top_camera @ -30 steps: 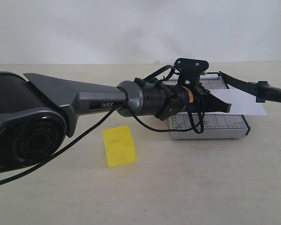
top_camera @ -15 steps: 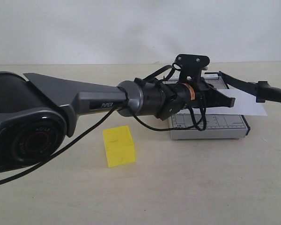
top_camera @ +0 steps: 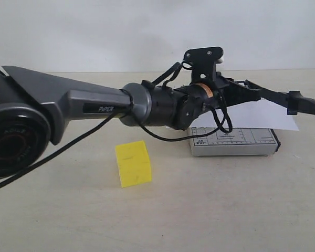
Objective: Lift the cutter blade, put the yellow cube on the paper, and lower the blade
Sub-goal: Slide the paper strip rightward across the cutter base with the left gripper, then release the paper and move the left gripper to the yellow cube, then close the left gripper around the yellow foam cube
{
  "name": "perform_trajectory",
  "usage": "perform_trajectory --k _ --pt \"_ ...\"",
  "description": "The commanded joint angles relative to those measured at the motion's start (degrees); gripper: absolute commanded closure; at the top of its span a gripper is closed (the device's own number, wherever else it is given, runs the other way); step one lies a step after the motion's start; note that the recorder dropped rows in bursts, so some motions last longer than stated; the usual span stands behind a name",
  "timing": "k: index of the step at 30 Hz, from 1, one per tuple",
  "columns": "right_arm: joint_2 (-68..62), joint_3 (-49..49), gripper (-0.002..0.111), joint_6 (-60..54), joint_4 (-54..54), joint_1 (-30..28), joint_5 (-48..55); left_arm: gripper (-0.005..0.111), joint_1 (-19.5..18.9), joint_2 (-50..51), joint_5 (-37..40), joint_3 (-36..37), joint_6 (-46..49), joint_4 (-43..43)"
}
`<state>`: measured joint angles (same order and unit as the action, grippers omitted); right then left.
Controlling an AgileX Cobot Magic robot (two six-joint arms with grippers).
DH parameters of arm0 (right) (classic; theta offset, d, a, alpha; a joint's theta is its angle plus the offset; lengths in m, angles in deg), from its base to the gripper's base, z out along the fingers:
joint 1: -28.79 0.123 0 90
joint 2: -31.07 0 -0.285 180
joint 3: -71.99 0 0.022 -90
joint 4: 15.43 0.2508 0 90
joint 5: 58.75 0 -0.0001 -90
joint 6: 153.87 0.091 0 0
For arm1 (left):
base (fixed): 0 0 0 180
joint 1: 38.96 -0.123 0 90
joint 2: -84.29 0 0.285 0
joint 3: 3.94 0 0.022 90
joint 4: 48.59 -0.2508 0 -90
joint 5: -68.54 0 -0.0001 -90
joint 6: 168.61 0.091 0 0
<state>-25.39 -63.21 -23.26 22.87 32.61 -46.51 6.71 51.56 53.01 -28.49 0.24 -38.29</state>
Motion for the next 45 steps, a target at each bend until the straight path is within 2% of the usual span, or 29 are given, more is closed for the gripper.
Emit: perform_trajectory --k 1,3,5,9,15,17,21,24,27,29,30,31,32,34,36,41,45 --pt "0.0 -0.3 0.108 -0.7 -0.3 -0.4 0.1 0.102 0.9 -7.3 -15.1 9.8 21.1 26.8" --pt "0.0 -0.3 0.108 -0.7 -0.3 -0.4 0.0 0.102 1.1 -10.7 -21.2 15.7 29.2 34.4" --pt "0.0 -0.3 0.108 -0.7 -0.3 -0.4 -0.1 0.102 1.2 -14.0 -23.7 21.1 34.7 38.7" --pt "0.0 -0.3 0.108 -0.7 -0.3 -0.4 -0.7 0.102 1.7 -21.0 -23.7 33.9 35.8 39.6" --pt "0.0 -0.3 0.108 -0.7 -0.3 -0.4 -0.8 0.102 4.1 -33.8 -27.2 50.8 38.1 54.7" --pt "0.0 -0.3 0.108 -0.7 -0.3 -0.4 -0.8 0.102 4.1 -37.7 -26.9 54.3 40.8 58.4" --pt "0.0 -0.3 0.108 0.1 -0.3 -0.4 -1.3 0.102 4.1 -45.7 -17.0 60.2 50.7 61.9" --pt "0.0 -0.3 0.108 3.8 -0.1 -0.4 -3.6 0.102 4.1 -50.1 -7.5 62.5 56.8 62.1" --pt "0.0 -0.3 0.108 4.9 -0.1 -0.4 -4.9 0.1 4.1 -53.0 -3.9 63.2 57.3 62.7" --pt "0.0 -0.3 0.108 4.9 -0.1 -0.4 -4.0 0.082 4.1 -54.2 -3.5 63.2 57.2 62.8" --pt "0.0 -0.3 0.108 4.9 -0.1 -0.4 -2.3 0.064 4.1 -54.1 -3.5 63.2 57.2 62.8" --pt "0.0 -0.3 0.108 4.9 -0.1 -0.4 -1.4 0.052 4.1 -54.0 -3.5 63.2 57.2 63.2" --pt "0.0 -0.3 0.108 4.9 -0.1 -0.4 0.5 0.032 4.1 -53.7 -3.5 63.2 57.0 65.0" --pt "0.0 -0.3 0.108 4.9 -0.1 -0.4 2.3 0.018 4.1 -52.6 -5.5 63.2 57.0 69.4" --pt "0.0 -0.3 0.108 4.9 -0.1 -0.4 4.2 0.018 4.1 -50.5 -8.7 63.2 56.7 71.9" --pt "0.0 -0.3 0.108 4.9 -0.1 -0.4 7.9 0.018 4.1 -41.3 -11.4 58.6 44.8 71.1" --pt "0.0 -0.3 0.108 5.6 -0.1 -0.4 9.8 0.018 4.1 -36.2 -11.2 54.1 45.5 71.1"
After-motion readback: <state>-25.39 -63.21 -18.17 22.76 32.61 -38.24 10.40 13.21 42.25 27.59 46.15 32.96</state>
